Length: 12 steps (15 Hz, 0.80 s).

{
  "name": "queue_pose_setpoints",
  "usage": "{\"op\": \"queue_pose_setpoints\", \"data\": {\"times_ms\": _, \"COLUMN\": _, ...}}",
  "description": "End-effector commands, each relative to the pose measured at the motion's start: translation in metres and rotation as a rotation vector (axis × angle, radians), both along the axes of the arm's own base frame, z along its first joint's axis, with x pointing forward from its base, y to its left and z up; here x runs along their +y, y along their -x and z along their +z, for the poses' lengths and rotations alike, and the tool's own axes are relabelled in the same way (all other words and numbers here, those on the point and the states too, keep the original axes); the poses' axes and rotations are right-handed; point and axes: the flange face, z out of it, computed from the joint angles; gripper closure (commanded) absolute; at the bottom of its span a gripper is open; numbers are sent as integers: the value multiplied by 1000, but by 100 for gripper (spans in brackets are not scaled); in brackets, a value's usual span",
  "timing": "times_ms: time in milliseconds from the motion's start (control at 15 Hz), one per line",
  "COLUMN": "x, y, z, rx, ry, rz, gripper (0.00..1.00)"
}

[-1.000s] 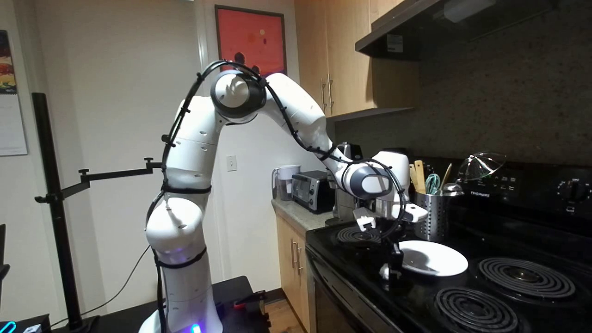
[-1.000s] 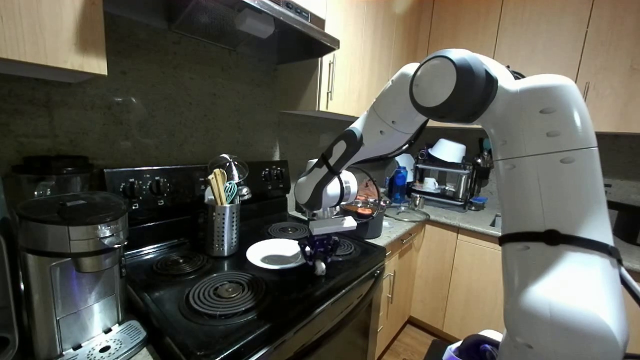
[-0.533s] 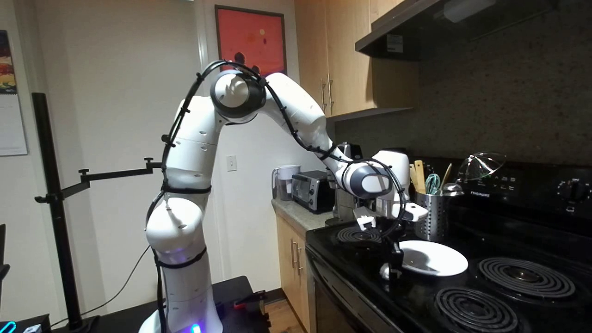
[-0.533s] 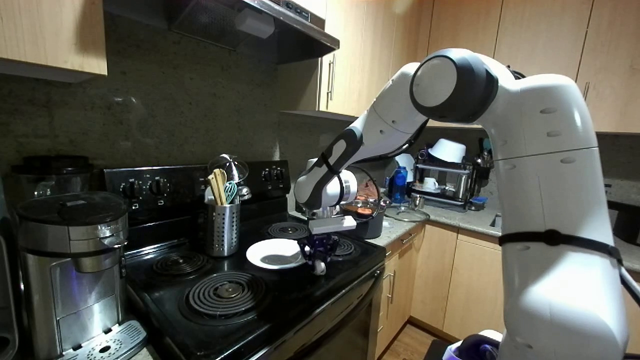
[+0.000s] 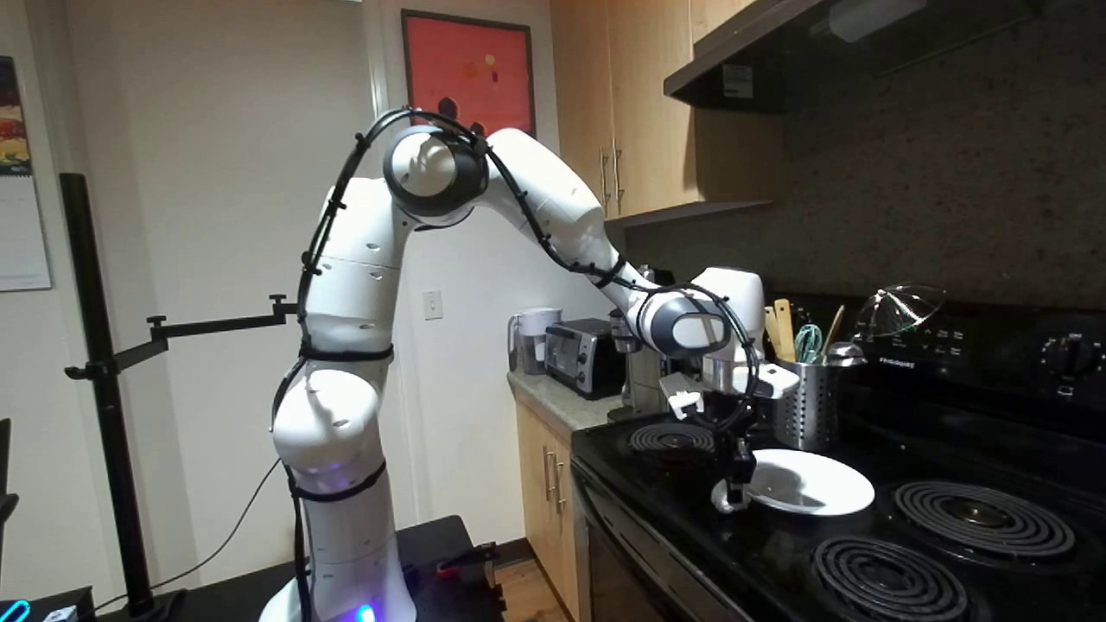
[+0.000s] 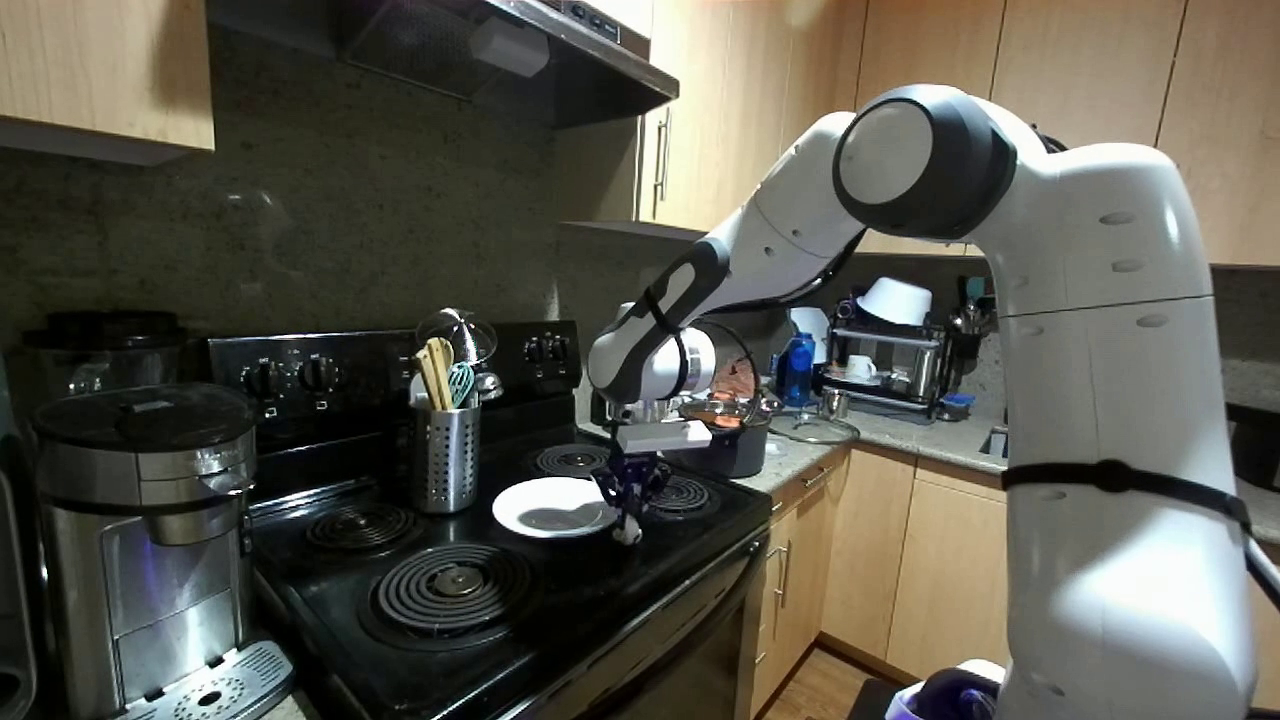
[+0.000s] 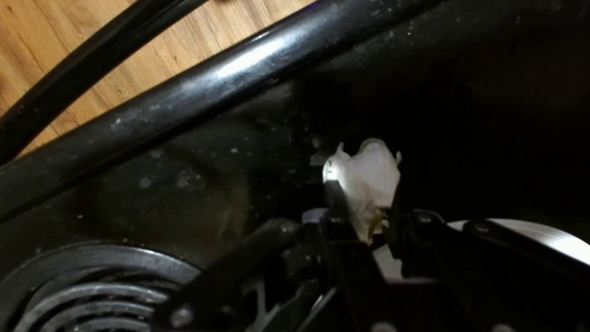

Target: Put the white paper on the plate

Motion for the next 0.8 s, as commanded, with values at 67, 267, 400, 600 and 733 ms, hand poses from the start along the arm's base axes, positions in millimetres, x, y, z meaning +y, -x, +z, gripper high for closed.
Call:
{"op": "queue_pose_setpoints", "data": {"times_ms": 67, "x": 0, "y": 1, "z": 8, "rx": -20, "ry": -22, "rz": 19, "gripper": 89}}
{"op": "queue_pose_setpoints", "data": {"times_ms": 267, "x": -1, "y": -1, "z": 14, "rx": -29, "ry": -27, "rz": 14, "gripper": 71}}
{"op": "queue_pose_setpoints", "data": {"times_ms": 400, "x": 0, "y": -4, "z": 21, "rx": -42, "ry": -31, "rz": 13, "gripper": 74}}
{"op": "queue_pose_setpoints", "data": {"times_ms": 600, "x": 0, "y": -12, "z": 40, "rx": -77, "ry": -35, "rz": 9, "gripper": 92}}
{"op": "queue_pose_setpoints", "data": {"times_ms": 733, "x": -1, "y": -19, "z": 53, "rx": -103, "ry": -35, "rz": 2, "gripper": 86}}
